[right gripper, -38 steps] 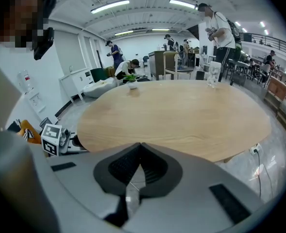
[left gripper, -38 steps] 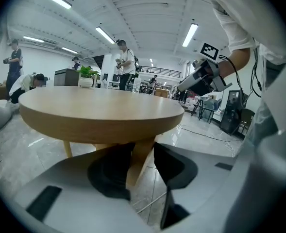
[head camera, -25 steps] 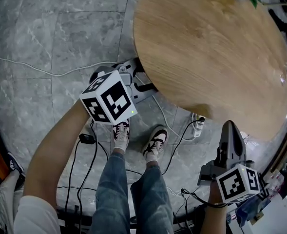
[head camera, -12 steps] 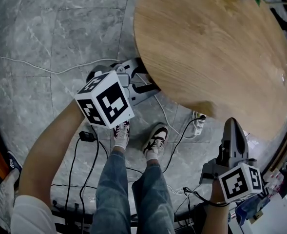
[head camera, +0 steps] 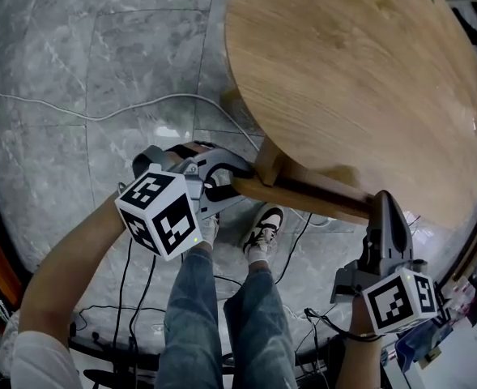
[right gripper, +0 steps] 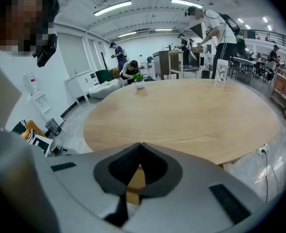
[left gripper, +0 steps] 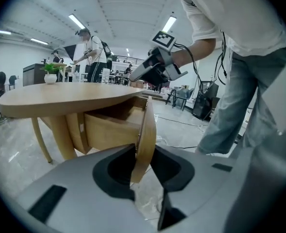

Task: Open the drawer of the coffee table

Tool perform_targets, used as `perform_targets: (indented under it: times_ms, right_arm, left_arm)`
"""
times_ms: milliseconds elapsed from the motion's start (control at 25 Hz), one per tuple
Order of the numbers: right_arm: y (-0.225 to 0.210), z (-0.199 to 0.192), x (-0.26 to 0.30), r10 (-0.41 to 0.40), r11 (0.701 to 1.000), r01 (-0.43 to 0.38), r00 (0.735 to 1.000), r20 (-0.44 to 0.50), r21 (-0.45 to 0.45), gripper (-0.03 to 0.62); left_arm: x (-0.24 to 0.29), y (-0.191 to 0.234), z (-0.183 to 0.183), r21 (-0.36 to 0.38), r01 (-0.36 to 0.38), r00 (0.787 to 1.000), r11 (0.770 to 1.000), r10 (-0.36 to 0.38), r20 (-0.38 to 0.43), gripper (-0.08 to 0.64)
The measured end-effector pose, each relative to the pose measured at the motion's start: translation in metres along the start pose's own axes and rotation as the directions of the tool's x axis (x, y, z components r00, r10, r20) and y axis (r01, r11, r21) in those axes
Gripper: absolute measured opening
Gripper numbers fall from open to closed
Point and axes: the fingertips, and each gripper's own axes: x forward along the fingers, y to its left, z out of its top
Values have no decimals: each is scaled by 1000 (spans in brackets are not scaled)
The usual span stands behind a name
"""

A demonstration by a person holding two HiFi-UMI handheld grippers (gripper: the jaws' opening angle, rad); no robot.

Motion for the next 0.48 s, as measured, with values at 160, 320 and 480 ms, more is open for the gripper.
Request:
perform_targets:
  times_ms: [160,320,480]
  right_arm:
    - [-1,0,-3,2,1000,-2,1000,3,-4,0]
    - [-3,-1,-6,-1,1000,1,1000,5,-2,0]
    - [-6,-4,-11,-8,1000,8,1000,8,7,0]
  left_arm:
    - [-2,-15,-2,-5,9,1000,1000,-9,-8,87]
    - [-2,-26,-2,16,23,999,1000,-23,-28,84]
    - [0,-36,-1,32,47,998,998,-46,-45,81]
